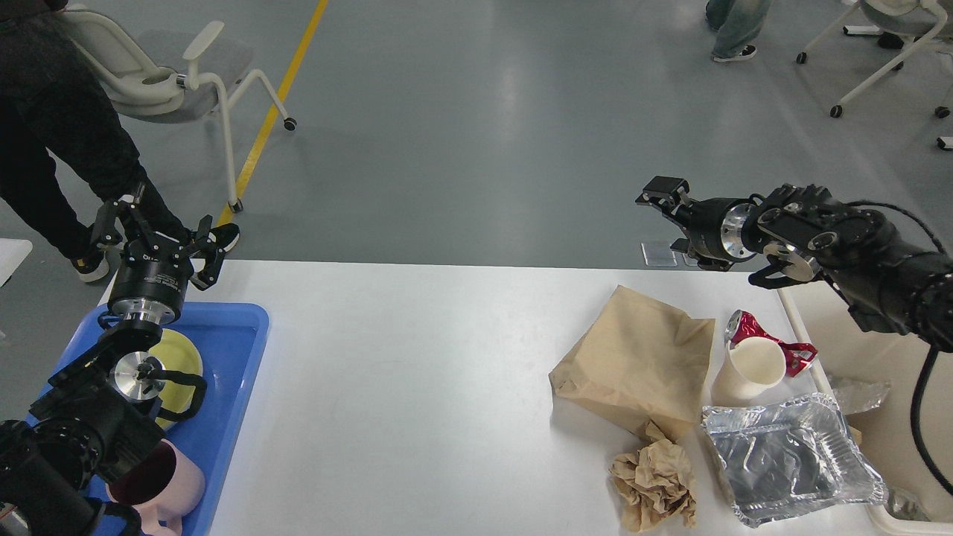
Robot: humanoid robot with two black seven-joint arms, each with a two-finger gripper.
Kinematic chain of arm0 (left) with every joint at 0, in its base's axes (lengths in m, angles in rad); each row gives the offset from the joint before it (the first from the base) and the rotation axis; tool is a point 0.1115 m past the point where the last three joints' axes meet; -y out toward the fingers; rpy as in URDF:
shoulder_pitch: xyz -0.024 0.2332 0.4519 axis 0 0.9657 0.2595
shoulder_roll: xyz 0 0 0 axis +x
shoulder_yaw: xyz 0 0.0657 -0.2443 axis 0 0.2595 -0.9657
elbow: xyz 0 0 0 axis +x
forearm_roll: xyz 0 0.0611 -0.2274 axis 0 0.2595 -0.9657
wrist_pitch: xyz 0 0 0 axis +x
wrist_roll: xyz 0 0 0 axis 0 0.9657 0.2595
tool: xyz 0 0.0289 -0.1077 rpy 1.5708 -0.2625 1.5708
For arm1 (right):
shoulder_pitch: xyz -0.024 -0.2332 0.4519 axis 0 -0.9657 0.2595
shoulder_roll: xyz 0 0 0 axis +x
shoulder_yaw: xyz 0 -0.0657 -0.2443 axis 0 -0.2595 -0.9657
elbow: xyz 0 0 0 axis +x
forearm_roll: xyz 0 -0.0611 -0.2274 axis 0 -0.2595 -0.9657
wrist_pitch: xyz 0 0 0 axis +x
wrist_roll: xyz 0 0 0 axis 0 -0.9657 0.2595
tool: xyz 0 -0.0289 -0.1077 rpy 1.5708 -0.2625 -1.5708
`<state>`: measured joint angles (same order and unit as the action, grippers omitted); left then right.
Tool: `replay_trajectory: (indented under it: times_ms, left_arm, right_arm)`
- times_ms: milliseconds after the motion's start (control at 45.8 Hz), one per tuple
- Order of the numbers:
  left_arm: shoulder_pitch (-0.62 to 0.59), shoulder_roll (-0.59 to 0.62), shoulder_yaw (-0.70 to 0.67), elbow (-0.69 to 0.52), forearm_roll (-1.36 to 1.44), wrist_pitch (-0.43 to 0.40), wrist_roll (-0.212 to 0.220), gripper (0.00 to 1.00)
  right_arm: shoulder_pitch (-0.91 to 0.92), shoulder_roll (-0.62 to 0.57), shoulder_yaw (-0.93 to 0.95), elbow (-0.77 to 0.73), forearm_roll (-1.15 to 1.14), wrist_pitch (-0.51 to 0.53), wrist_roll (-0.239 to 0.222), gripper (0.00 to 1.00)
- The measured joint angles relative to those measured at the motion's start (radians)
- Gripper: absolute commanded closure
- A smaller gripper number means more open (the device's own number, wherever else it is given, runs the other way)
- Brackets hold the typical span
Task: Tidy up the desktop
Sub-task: 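Raise the right gripper away from the bin and over the table, then lower the right gripper onto the brown paper bag and grasp it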
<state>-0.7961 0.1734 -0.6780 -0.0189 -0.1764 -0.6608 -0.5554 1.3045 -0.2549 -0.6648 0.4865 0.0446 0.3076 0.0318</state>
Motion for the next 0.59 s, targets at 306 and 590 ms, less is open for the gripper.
replay_trajectory:
  times_ms: [306, 590]
  left_arm:
    - [0.0, 0.0, 0.0, -0.001, 0.0, 0.0, 0.0, 0.04]
    - [0.0, 0.0, 0.0, 0.0, 0.0, 0.0, 0.0, 0.04]
  right_arm:
    - [0.283, 0.034, -0.413, 0.276, 0.003, 0.199, -0.006, 0.0]
    - [0.511, 0.044, -0.517, 0.381, 0.001, 0.512, -0.004, 0.0]
